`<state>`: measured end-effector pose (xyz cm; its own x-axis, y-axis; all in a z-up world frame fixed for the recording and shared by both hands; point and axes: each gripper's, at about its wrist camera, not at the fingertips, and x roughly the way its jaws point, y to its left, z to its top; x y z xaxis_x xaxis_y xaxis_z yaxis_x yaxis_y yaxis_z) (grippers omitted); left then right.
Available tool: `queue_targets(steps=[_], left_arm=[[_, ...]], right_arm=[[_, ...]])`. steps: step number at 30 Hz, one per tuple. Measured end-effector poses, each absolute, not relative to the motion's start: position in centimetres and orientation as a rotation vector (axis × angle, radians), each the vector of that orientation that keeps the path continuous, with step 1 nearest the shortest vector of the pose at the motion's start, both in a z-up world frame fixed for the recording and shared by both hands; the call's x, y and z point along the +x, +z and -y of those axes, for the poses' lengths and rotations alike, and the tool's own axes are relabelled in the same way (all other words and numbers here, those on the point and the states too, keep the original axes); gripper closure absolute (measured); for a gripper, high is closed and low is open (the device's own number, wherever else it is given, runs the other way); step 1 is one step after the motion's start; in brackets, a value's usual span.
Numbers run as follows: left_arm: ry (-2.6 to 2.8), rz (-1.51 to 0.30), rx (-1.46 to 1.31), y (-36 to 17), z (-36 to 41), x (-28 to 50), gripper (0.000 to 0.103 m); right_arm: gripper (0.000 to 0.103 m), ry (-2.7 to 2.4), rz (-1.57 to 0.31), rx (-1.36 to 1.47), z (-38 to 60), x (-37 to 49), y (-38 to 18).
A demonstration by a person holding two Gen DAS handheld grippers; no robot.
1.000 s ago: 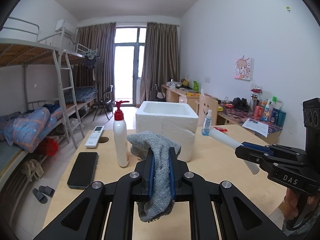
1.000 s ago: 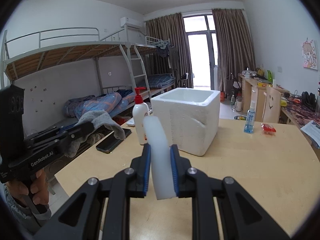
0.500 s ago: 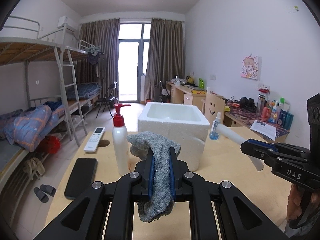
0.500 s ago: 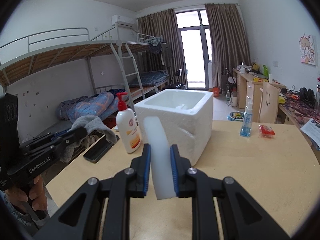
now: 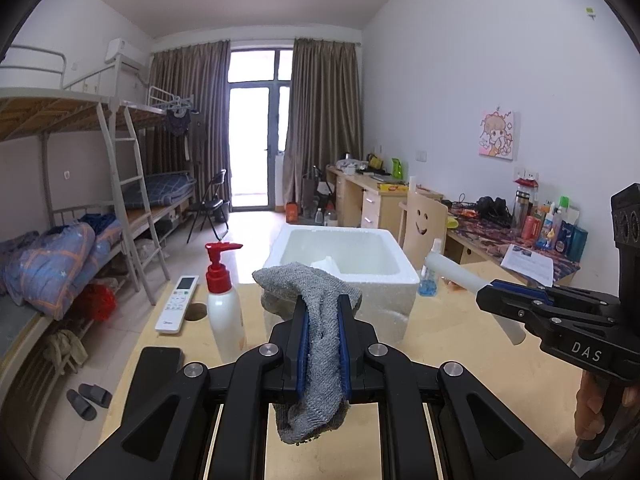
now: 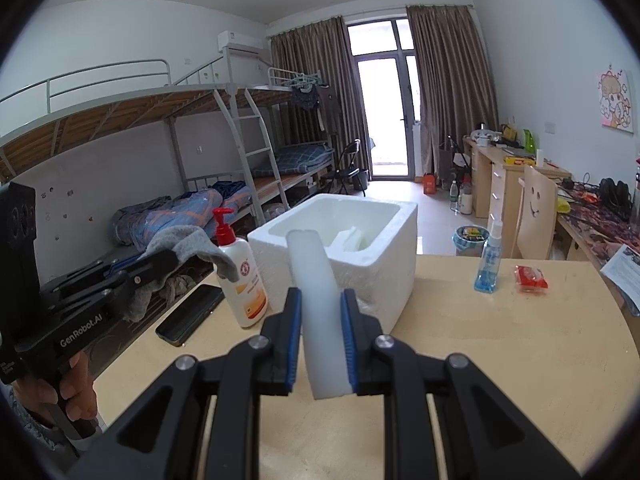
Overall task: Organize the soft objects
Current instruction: 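Carry the grey sock and foam strip up over the white foam box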
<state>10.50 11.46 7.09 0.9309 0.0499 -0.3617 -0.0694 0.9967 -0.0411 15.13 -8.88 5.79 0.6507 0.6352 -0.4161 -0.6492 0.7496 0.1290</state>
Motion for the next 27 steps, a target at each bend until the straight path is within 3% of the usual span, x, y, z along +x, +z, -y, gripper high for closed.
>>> queue_targets(steps=[27], left_arm=[[0.091, -0.356, -0.048, 8.7, -14.0, 16.6, 0.090]], right_arm=[[0.080, 0.694, -0.492, -0.097, 5.3, 20.9, 7.7]])
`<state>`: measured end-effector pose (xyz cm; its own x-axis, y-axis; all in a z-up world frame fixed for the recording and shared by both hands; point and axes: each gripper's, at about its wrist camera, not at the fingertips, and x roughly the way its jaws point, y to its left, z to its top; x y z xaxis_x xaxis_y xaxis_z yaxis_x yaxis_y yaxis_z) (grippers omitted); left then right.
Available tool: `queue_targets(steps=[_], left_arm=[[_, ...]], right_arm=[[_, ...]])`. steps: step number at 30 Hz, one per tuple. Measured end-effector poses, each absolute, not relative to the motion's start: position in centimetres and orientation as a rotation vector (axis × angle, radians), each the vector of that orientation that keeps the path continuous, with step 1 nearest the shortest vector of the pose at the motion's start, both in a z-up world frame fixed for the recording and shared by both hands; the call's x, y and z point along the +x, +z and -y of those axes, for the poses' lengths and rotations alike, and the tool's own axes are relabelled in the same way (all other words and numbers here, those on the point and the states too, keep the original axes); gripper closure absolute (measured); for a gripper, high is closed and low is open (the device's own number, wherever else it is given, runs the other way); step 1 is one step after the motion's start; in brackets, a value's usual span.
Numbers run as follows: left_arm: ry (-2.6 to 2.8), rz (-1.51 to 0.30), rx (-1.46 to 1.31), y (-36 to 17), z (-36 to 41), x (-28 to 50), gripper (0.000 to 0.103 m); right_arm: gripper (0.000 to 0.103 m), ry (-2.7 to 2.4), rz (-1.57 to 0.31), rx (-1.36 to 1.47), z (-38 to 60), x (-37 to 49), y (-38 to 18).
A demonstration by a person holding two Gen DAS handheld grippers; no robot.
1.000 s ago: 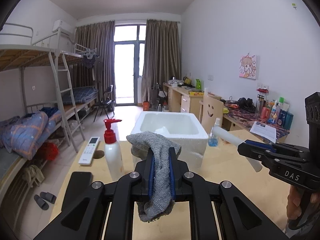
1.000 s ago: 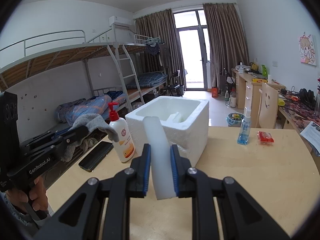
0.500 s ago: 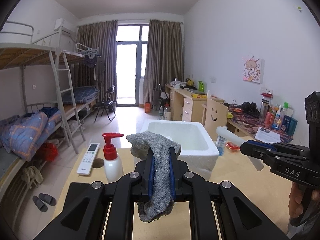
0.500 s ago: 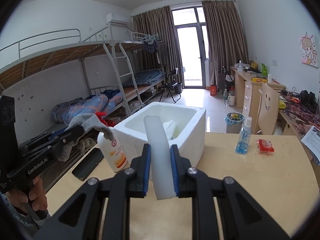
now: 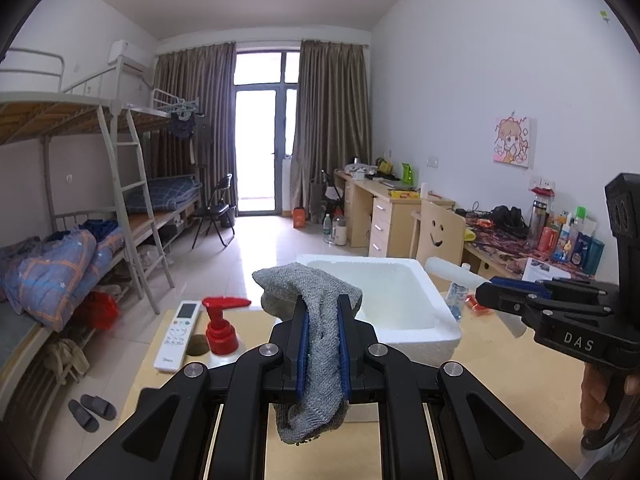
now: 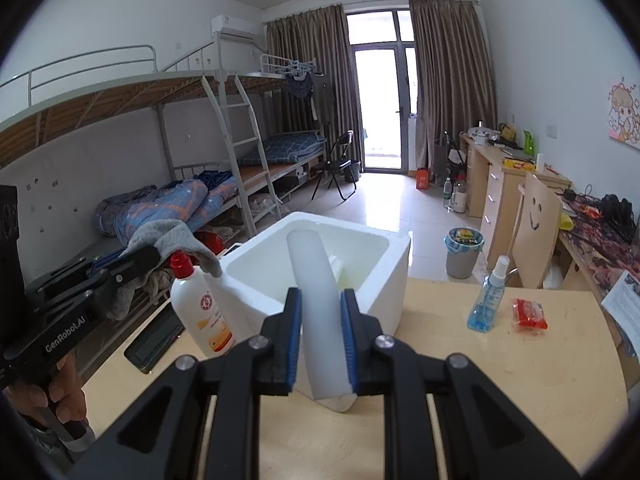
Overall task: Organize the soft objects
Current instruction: 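Carry the grey sock and foam strip up over the white foam box, then lower the foam strip into the box and open the right tool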
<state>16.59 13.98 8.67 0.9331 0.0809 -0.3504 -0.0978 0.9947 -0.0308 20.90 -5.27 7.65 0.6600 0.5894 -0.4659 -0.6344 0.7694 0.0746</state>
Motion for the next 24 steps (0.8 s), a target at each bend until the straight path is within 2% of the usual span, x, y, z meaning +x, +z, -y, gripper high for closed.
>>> queue_targets(steps=[24], left_arm=[[0.148, -0.352, -0.051, 9.0, -15.2, 17.4, 0.090]], right_arm=[[0.080, 0.713, -0.527, -0.187, 0.7, 26.1, 7.0]])
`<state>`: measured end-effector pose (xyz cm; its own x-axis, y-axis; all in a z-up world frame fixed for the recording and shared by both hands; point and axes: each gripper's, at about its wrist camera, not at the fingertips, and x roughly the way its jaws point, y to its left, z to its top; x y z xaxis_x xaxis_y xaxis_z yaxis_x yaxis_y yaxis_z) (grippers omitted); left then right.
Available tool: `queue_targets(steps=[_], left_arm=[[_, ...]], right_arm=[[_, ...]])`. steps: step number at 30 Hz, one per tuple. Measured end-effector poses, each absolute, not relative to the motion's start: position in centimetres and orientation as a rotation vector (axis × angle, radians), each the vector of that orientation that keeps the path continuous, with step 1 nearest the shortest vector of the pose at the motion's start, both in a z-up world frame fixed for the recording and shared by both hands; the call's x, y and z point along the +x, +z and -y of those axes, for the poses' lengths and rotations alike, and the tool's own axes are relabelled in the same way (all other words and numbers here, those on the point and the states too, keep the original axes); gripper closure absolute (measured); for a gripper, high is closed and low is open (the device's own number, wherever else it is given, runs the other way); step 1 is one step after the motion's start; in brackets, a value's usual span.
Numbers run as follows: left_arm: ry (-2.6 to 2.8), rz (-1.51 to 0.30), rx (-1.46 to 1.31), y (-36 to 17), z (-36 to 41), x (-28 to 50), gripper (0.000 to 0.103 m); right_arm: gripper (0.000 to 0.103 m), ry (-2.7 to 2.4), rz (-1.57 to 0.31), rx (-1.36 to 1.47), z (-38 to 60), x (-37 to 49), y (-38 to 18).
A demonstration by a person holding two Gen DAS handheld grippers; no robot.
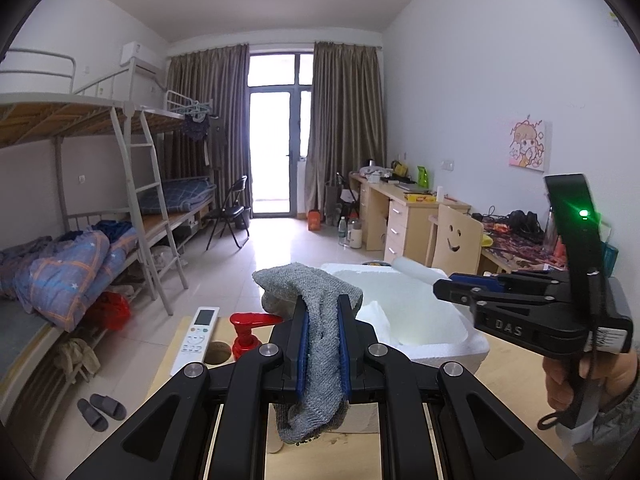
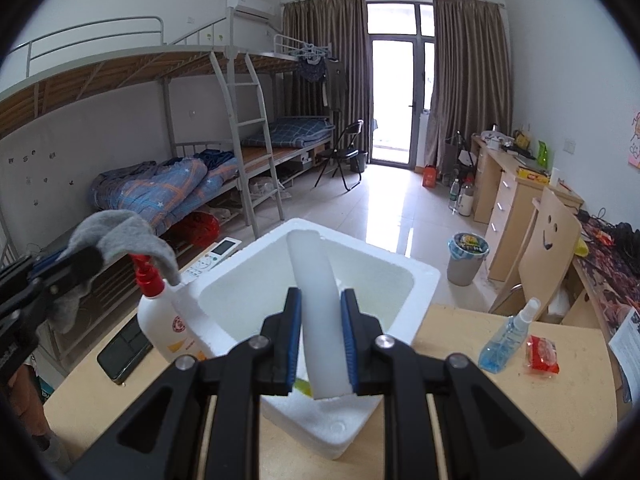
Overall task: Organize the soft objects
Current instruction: 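Lower the foam strip into the box and open the right tool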
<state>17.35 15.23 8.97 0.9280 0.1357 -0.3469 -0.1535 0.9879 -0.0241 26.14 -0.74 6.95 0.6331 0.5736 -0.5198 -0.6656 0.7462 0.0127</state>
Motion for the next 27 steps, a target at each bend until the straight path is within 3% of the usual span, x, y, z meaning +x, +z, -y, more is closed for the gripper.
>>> queue_targets(steps=[12, 15, 17, 23, 27], left_arm=[[0.153, -0.368, -0.061, 8.8, -15.5, 17.6, 0.090], [0.152, -0.370, -0.057, 8.8, -15.4, 17.7, 0.090], [0.151, -0.370, -0.054, 8.7, -15.4, 17.7, 0.090], [0.149, -0.379, -0.062, 8.8, -15.5, 17.9, 0.090], [0.134, -0.387, -0.057, 8.9, -15.2, 18.1, 0.090]], right_arm=[[0.079, 0.725, -0.571, -0.194, -0.7, 27.6, 6.1], [0.064, 0.717, -0.576, -0.201, -1.0, 27.8, 6.1], [0.037, 0.720, -0.573, -0.200, -0.9, 27.7, 6.1], [0.022, 0.735, -0.561, -0.191, -0.3, 26.8, 6.5], [0.019, 0.734, -0.551, -0.178, 0.4, 26.1, 6.9]])
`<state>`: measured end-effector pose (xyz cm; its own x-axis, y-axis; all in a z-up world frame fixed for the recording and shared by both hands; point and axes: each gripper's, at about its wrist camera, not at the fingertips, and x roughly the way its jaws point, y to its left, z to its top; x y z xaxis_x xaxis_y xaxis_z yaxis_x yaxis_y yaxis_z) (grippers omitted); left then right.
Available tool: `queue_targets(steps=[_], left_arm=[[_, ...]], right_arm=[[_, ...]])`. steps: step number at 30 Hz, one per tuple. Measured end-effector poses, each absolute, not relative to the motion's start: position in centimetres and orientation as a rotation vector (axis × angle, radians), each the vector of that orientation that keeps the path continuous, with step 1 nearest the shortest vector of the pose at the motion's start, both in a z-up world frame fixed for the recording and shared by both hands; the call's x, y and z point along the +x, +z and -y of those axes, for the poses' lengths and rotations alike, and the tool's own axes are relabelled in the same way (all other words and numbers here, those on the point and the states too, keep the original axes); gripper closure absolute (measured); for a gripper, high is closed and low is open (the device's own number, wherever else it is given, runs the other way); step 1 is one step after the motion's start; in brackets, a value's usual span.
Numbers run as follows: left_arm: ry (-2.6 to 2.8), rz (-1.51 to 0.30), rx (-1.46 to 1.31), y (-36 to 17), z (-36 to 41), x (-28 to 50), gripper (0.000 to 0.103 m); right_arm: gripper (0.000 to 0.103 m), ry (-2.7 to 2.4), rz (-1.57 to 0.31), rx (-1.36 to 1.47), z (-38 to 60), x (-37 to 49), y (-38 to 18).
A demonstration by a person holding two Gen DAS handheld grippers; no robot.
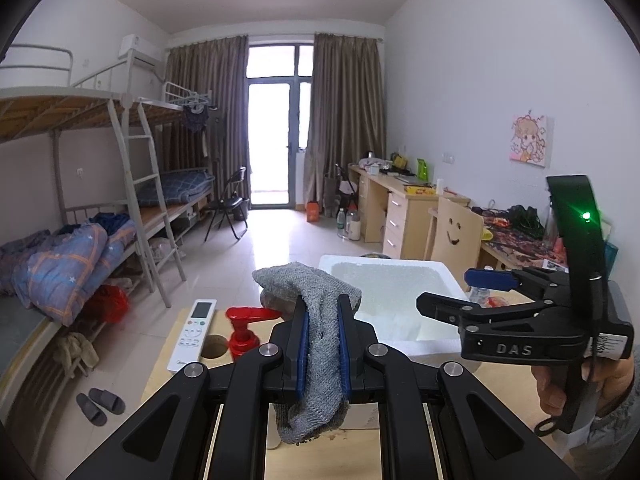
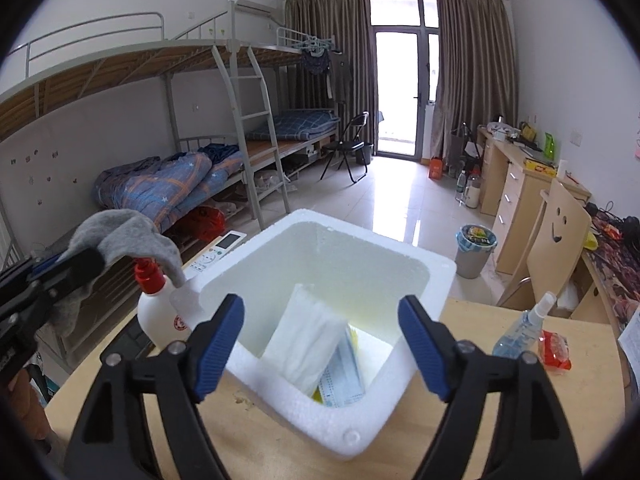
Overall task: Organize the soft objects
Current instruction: 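Lower the foam strip into the box and open the right tool, then lower the grey sock into the box and open the left tool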
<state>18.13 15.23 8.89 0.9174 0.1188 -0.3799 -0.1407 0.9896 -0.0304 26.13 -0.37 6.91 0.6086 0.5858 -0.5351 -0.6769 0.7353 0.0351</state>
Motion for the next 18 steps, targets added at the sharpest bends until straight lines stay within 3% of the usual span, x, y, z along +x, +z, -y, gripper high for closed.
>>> queue_targets(steps=[18], left_arm=[[0.083, -0.424, -0.032, 9.0, -14.0, 22.0, 0.090]], right_arm=[[0.016, 0.687, -0.503, -0.171, 5.2, 23.8, 7.8]])
